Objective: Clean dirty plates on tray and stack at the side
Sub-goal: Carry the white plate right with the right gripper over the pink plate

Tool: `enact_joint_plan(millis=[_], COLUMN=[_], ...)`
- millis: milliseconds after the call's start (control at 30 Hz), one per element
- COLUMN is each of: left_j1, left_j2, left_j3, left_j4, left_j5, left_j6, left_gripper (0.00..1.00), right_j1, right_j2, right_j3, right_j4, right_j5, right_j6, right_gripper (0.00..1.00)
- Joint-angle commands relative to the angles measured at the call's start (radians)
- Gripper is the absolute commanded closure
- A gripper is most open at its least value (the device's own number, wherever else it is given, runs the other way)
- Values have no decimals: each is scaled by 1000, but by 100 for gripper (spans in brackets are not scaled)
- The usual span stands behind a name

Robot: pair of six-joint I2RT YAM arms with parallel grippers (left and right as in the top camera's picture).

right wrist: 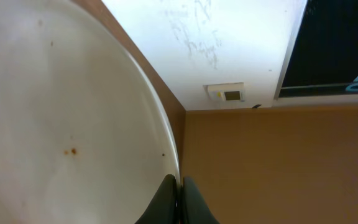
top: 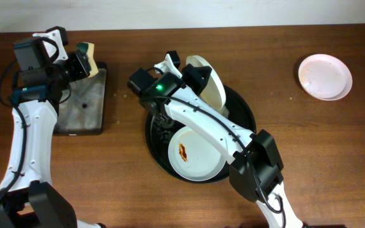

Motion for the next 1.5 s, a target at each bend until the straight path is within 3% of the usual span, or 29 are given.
enact_joint_plan(millis=[0,67,133,267,333,433,700,1133,1467], left_j1=[7,7,7,7,8,9,9,9,9], left_j2=[-24,-24,-24,-24,-24,-24,-24,-24,-24], left_j3=[2,2,2,2,2,2,2,2,2], left_j4=[0,-7,-11,-13,-14,-16,-23,-39,-68], left_j5=[22,22,21,21,21,22,21,21,18], left_j6=[32,32,32,33,36,36,36,36,37], left_gripper=[99,99,99,99,99,99,99,99,100], right_j1=[4,17,11,12,6,6,-18,-352,-643], right_j2=[-26,-26,-26,-26,-26,-27,-27,-48,-89], right_j3=[-3,-3,-5,-4,-4,-3,-1,57,63], right_j4=[55,26,26,14,12,2,-3,19,145], right_j5=[21,-65,54,-71,10,-111,-169,-914,-1588], right_j6=[-23,-37,-16,-40,18,-14,48,182,130], right_gripper=[96,96,96,96,96,96,96,96,96])
